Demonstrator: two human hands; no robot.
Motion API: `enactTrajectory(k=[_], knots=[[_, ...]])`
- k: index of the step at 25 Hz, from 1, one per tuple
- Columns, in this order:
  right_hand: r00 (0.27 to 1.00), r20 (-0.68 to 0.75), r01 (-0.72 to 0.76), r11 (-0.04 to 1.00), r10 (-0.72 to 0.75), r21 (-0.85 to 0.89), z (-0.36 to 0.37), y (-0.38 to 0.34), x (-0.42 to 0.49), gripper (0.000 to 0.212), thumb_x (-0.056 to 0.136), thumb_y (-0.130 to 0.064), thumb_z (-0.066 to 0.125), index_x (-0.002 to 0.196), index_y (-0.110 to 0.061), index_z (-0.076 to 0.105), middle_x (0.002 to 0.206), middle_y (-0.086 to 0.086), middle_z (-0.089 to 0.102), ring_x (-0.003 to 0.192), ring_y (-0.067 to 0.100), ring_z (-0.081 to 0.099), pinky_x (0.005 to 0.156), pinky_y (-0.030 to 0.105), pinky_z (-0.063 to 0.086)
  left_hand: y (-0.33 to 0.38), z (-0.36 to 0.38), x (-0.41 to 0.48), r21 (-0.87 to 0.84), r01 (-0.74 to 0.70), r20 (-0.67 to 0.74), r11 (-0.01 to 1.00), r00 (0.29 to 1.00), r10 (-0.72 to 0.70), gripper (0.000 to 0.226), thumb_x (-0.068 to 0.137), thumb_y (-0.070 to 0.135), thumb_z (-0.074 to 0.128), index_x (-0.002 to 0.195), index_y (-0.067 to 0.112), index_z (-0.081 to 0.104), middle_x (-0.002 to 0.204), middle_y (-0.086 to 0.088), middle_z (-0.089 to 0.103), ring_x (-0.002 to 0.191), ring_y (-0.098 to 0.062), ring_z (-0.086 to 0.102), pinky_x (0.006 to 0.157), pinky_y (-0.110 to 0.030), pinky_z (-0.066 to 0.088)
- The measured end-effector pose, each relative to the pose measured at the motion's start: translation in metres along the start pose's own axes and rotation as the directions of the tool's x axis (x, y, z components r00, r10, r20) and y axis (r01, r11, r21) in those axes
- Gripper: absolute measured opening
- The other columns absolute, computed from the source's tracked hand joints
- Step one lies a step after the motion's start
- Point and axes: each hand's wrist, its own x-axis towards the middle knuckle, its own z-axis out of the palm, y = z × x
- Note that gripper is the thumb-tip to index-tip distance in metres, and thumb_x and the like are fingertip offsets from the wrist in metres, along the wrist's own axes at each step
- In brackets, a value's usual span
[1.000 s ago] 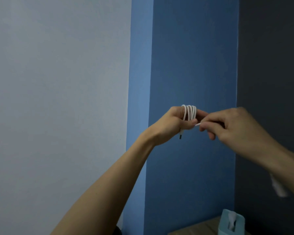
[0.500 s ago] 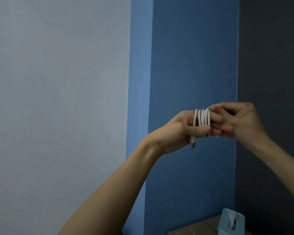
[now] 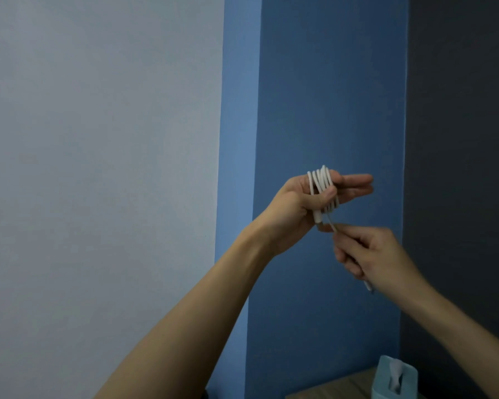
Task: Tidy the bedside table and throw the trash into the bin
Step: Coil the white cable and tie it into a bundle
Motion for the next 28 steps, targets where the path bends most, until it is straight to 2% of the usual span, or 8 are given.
enactTrajectory(k=[5,8,11,14,19,21,23,28], knots=[[0.999,0.029,0.052,0.964,-0.046,-0.262,-0.001,-0.011,-0.014,0.024,0.09,-0.018,0.054,0.08,-0.003,0.07,0.05,0.013,0.053,0.037,0.009,0.038,0.036,0.016,0.03,-0.01,-0.005,-0.001,0.141,0.038,-0.077,0.989,0.997,-0.028,0.027,0.092,-0.012,0.037,0.086,0.008,0.054,0.116,-0.022,0.059,0.106,-0.025,0.061,0.101,-0.026,0.047],[0.982,0.004,0.152,0.775,-0.19,-0.614,-0.007,-0.024,-0.018,0.028,0.085,-0.03,0.058,0.067,-0.013,0.071,0.047,0.004,0.057,0.042,0.009,0.047,0.042,0.016,0.034,-0.016,-0.007,0.001,0.233,0.04,-0.067,0.972,0.997,-0.025,0.026,0.089,-0.007,0.043,0.083,0.013,0.058,0.1,-0.011,0.067,0.1,-0.017,0.064,0.098,-0.023,0.049],[0.925,-0.077,0.203,0.653,-0.372,-0.729,-0.016,-0.04,-0.024,0.015,0.079,-0.028,0.067,0.067,-0.021,0.073,0.051,-0.002,0.063,0.051,0.013,0.057,0.049,0.027,0.041,-0.018,-0.009,0.001,0.266,0.069,-0.099,0.961,0.994,-0.044,0.021,0.087,-0.006,0.046,0.082,0.011,0.058,0.08,-0.002,0.069,0.083,-0.011,0.067,0.084,-0.018,0.051],[0.852,-0.162,0.327,0.748,-0.498,-0.577,-0.019,-0.056,-0.028,0.003,0.069,-0.024,0.076,0.07,-0.022,0.074,0.056,-0.011,0.067,0.059,0.007,0.063,0.054,0.019,0.048,-0.013,-0.004,-0.001,0.246,0.081,-0.074,0.966,0.995,-0.065,0.013,0.078,-0.002,0.045,0.075,0.005,0.056,0.062,0.001,0.062,0.062,-0.009,0.064,0.066,-0.015,0.049],[0.926,-0.139,0.343,0.936,-0.351,-0.081,-0.027,-0.048,-0.011,0.018,0.061,-0.043,0.075,0.068,-0.026,0.072,0.057,-0.009,0.065,0.051,0.005,0.051,0.052,0.011,0.044,-0.001,0.007,-0.004,0.149,0.069,-0.055,0.986,0.997,-0.062,0.023,0.083,0.011,0.034,0.063,0.01,0.044,0.055,-0.007,0.044,0.052,-0.021,0.059,0.059,-0.02,0.048],[0.955,-0.105,0.292,0.939,-0.277,0.179,-0.026,-0.037,-0.003,0.032,0.059,-0.056,0.072,0.069,-0.026,0.071,0.065,-0.009,0.064,0.055,0.008,0.053,0.059,0.015,0.048,-0.001,0.01,-0.004,0.177,0.093,-0.072,0.98,0.994,-0.082,0.042,0.096,0.023,0.026,0.057,0.014,0.039,0.046,0.001,0.042,0.048,-0.02,0.059,0.058,-0.021,0.046],[0.974,-0.031,0.216,0.88,-0.225,0.422,-0.02,-0.032,0.001,0.025,0.073,-0.046,0.061,0.064,-0.022,0.065,0.069,-0.005,0.062,0.053,0.016,0.055,0.057,0.022,0.05,-0.002,0.015,-0.002,0.189,0.115,-0.107,0.975,0.99,-0.096,0.06,0.102,0.024,0.02,0.045,0.017,0.038,0.036,0.004,0.036,0.042,-0.022,0.059,0.055,-0.024,0.044],[0.978,-0.068,0.209,0.914,-0.198,0.348,-0.013,-0.035,0.007,0.028,0.078,-0.041,0.051,0.067,-0.016,0.057,0.058,-0.002,0.055,0.045,0.019,0.049,0.048,0.023,0.043,-0.007,0.018,0.0,0.159,0.143,-0.188,0.977,0.976,-0.112,0.07,0.101,0.019,0.023,0.032,0.021,0.033,0.027,0.004,0.028,0.031,-0.023,0.054,0.041,-0.019,0.04]])
